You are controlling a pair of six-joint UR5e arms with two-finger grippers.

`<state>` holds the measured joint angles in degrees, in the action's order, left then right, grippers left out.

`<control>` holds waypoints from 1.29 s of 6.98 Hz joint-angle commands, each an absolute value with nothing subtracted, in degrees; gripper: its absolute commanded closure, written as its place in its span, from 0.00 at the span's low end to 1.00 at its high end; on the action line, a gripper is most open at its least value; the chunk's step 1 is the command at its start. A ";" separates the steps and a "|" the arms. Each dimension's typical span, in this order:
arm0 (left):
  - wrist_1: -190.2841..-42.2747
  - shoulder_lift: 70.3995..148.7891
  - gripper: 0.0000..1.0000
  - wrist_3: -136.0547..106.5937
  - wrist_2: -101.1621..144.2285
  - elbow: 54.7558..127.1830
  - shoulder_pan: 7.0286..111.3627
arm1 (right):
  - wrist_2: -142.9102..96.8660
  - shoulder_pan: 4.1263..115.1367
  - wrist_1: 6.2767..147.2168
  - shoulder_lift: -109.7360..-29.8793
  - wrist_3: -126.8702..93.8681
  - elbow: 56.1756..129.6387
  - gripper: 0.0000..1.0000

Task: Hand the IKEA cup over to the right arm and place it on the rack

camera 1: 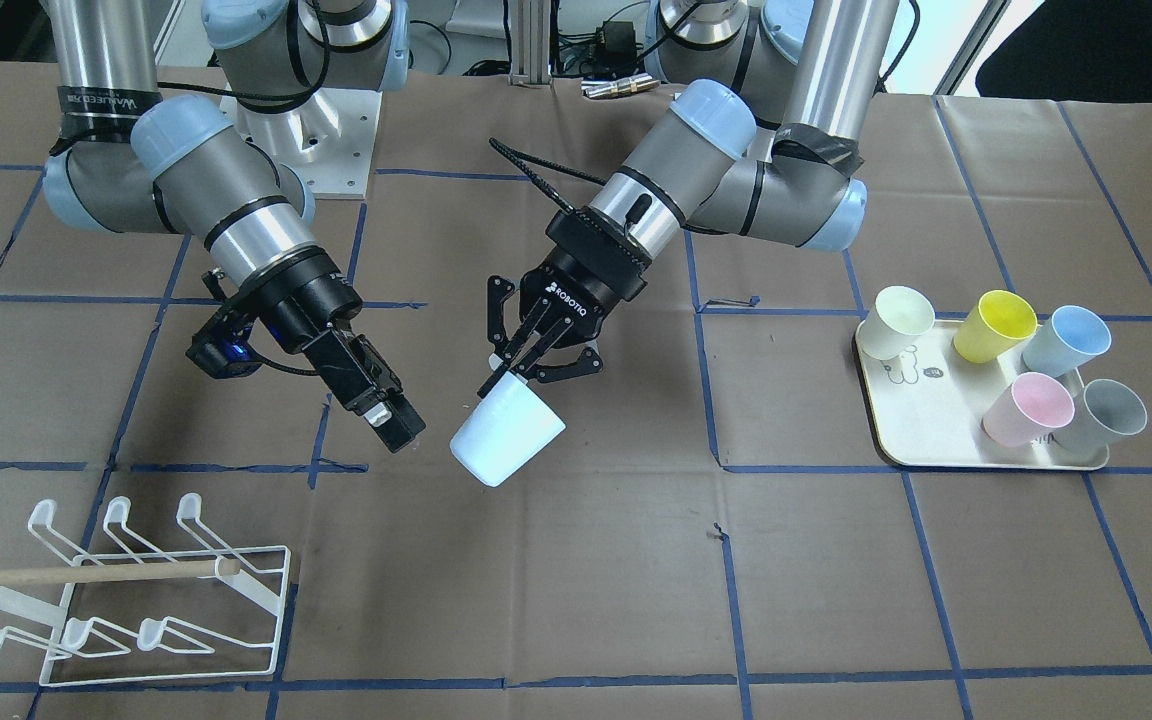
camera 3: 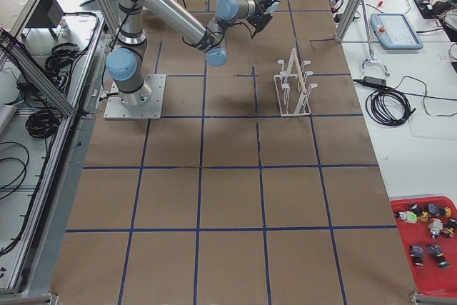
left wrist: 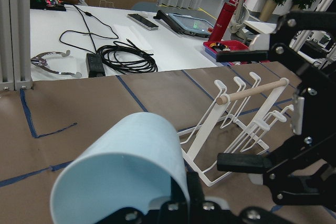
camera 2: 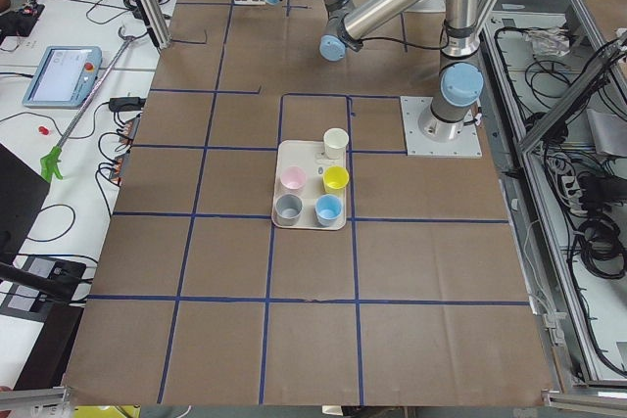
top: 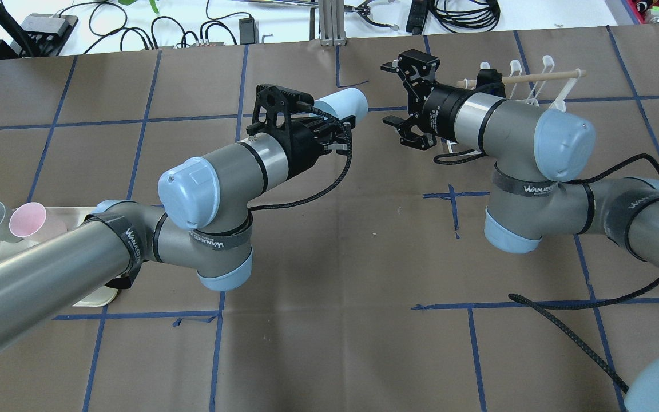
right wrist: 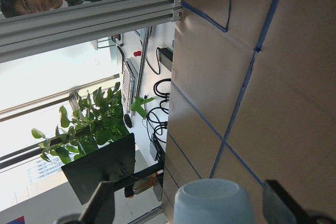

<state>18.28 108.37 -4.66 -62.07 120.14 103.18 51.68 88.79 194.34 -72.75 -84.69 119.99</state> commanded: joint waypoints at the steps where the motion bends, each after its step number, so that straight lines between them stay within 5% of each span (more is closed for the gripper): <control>1: 18.28 108.46 1.00 -4.66 -62.14 120.15 103.18 | 51.68 89.03 193.72 -72.16 -80.97 119.44 0.01; 9: 18.19 108.46 1.00 -4.66 -62.23 120.06 103.18 | 50.45 92.20 190.29 -70.75 -80.77 119.18 0.01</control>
<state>18.21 108.45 -4.66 -62.22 120.09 103.18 50.45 91.98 191.23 -70.66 -80.79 119.47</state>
